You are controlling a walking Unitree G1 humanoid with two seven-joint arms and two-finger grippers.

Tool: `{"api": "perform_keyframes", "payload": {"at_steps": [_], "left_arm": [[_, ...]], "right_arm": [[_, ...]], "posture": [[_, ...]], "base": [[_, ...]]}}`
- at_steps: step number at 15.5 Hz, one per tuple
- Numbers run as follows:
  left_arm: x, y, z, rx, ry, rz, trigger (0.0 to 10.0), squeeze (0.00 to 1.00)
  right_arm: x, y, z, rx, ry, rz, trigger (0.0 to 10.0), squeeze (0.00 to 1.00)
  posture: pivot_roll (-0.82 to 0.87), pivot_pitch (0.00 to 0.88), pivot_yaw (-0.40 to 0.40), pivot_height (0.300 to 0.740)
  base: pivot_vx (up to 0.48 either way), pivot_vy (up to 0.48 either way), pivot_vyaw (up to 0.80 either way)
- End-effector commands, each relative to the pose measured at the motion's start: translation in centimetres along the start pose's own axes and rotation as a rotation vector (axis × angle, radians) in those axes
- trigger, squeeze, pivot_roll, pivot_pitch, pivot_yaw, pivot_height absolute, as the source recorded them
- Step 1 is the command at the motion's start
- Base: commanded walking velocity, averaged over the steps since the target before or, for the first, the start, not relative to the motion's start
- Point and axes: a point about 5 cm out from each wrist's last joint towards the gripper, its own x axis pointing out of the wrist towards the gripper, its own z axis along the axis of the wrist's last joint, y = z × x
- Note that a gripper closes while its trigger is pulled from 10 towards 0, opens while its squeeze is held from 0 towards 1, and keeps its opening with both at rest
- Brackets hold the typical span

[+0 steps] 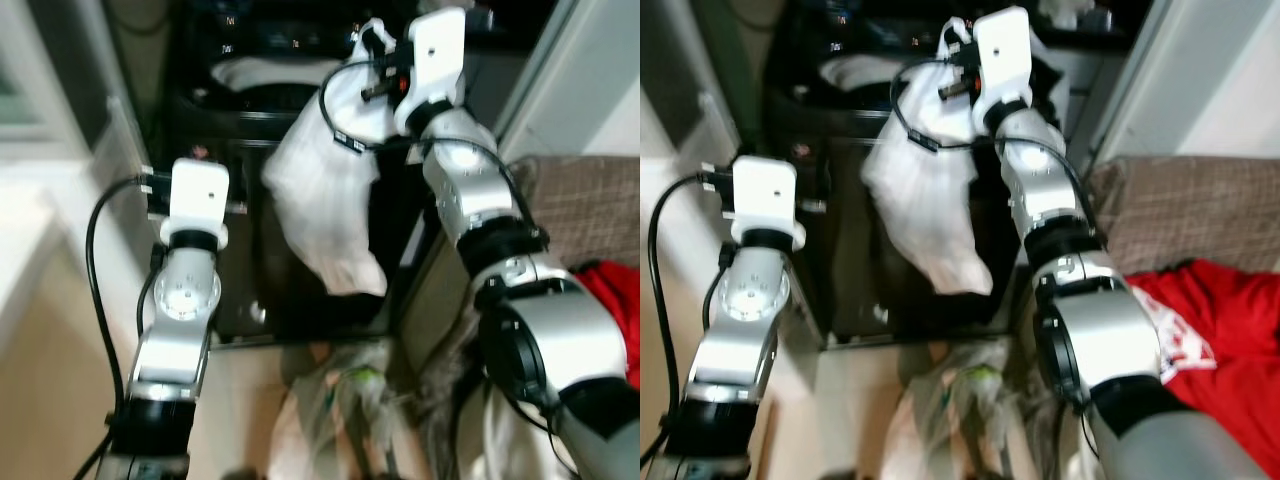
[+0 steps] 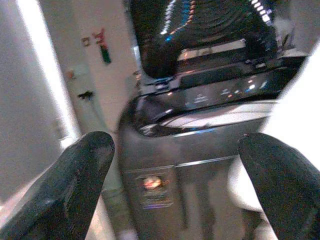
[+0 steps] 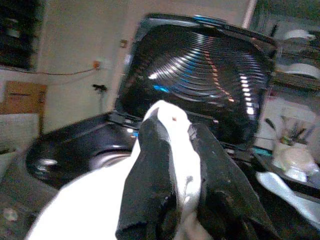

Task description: Clothes washing

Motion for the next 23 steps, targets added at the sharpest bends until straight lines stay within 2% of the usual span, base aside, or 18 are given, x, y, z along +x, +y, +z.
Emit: {"api": "perform_keyframes", "payload": {"at_steps": [1, 3, 4, 5, 7, 8, 10, 11, 12, 13, 14, 15, 16, 18, 20, 21, 22, 23], "left_arm": [[-0.1, -0.8, 0.5, -0.007, -0.018, -0.021, 10.0, 0.00], [-0.1, -0.7, 0.6, -0.004, -0.027, -0.021, 10.0, 0.00], [-0.1, -0.7, 0.6, -0.003, -0.030, -0.021, 10.0, 0.00], [-0.2, -0.7, 0.7, -0.001, -0.035, -0.022, 10.0, 0.00], [-0.2, -0.8, 0.7, -0.001, -0.038, -0.024, 10.0, 0.00], [-0.1, -0.9, 0.8, -0.002, -0.043, -0.026, 10.0, 0.00], [0.0, -1.0, 1.0, -0.003, -0.054, -0.031, 10.0, 0.00], [0.0, -1.0, 1.1, -0.003, -0.058, -0.032, 10.0, 0.00], [0.0, -1.1, 1.2, -0.005, -0.066, -0.037, 10.0, 0.00], [0.0, -1.3, 1.5, -0.011, -0.077, -0.043, 10.0, 0.00], [-0.1, -1.4, 2.1, -0.022, -0.104, -0.054, 10.0, 0.00], [-0.1, -1.0, 4.2, -0.001, -0.172, -0.057, 10.0, 0.00], [0.0, 0.1, 6.9, -0.011, -0.254, -0.054, 10.0, 0.00], [0.0, 1.4, 10.1, -0.048, -0.357, -0.074, 10.0, 0.00], [-0.3, 1.6, 13.0, -0.098, -0.462, -0.099, 10.0, 0.00], [-0.4, 1.6, 13.2, -0.107, -0.471, -0.106, 10.0, 0.00], [-0.8, 1.4, 13.3, -0.113, -0.464, -0.124, 10.0, 0.00], [-1.2, 1.3, 13.3, -0.121, -0.450, -0.139, 10.0, 0.00]], "right_arm": [[0.2, -1.3, 1.5, -0.017, -0.062, -0.032, 10.0, 0.00], [0.3, -1.1, 1.8, -0.022, -0.077, -0.016, 10.0, 0.00], [0.7, -0.9, 2.8, -0.022, -0.104, 0.010, 10.0, 0.00], [1.7, -0.6, 5.5, -0.037, -0.175, 0.074, 10.0, 0.00], [2.6, -0.6, 8.1, -0.091, -0.223, 0.123, 10.0, 0.00], [3.7, -1.4, 10.7, -0.122, -0.237, 0.119, 10.0, 0.00], [4.8, -2.5, 14.1, -0.250, -0.235, 0.061, 10.0, 0.00], [5.0, -2.7, 14.9, -0.284, -0.237, 0.045, 10.0, 0.00], [5.4, -3.7, 16.9, -0.363, -0.231, -0.075, 10.0, 0.00], [5.6, -4.4, 17.7, -0.440, -0.193, -0.189, 10.0, 0.00], [5.6, -4.5, 17.7, -0.462, -0.184, -0.227, 10.0, 0.00], [5.7, -4.2, 16.5, -0.550, -0.135, -0.260, 10.0, 0.00], [5.8, -3.8, 15.1, -0.567, -0.100, -0.263, 10.0, 0.00], [5.6, -3.5, 12.3, -0.605, -0.005, -0.275, 10.0, 0.00], [4.3, -3.6, 6.6, -0.492, 0.210, -0.282, 10.0, 0.00], [4.0, -3.5, 5.3, -0.482, 0.256, -0.272, 10.0, 0.00], [2.3, -3.1, 1.0, -0.379, 0.424, -0.246, 10.0, 0.00], [0.9, -2.5, -2.1, -0.289, 0.542, -0.220, 10.0, 0.00]], "posture": [[0.07, 0.000, -0.068, 0.740], [0.07, 0.000, -0.067, 0.740], [0.07, 0.000, -0.066, 0.740], [0.07, 0.000, -0.065, 0.740], [0.07, 0.000, -0.064, 0.740], [0.07, 0.000, -0.062, 0.740], [0.08, 0.000, -0.064, 0.740], [0.08, 0.000, -0.064, 0.740], [0.08, 0.000, -0.067, 0.740], [0.09, 0.000, -0.071, 0.740], [0.09, 0.000, -0.074, 0.740], [0.10, 0.000, -0.080, 0.740], [0.11, 0.000, -0.084, 0.740], [0.14, 0.000, -0.090, 0.740], [0.19, 0.004, -0.115, 0.740], [0.19, 0.007, -0.118, 0.740], [0.21, 0.021, -0.129, 0.740], [0.22, 0.027, -0.130, 0.740]], "base": [[0.480, 0.000, 0.00], [0.480, 0.000, 0.00], [0.480, 0.000, 0.00], [0.480, 0.000, 0.00], [0.480, 0.000, 0.00], [0.480, 0.000, 0.00], [0.480, 0.000, 0.00], [0.480, 0.000, 0.00], [0.480, 0.000, 0.00], [0.480, 0.000, 0.00], [0.480, 0.000, 0.00], [0.409, 0.000, 0.00], [0.000, 0.000, 0.00], [0.000, 0.000, 0.00], [0.000, 0.000, 0.00], [0.000, 0.000, 0.00], [0.000, 0.000, 0.00], [0.000, 0.000, 0.00]]}}
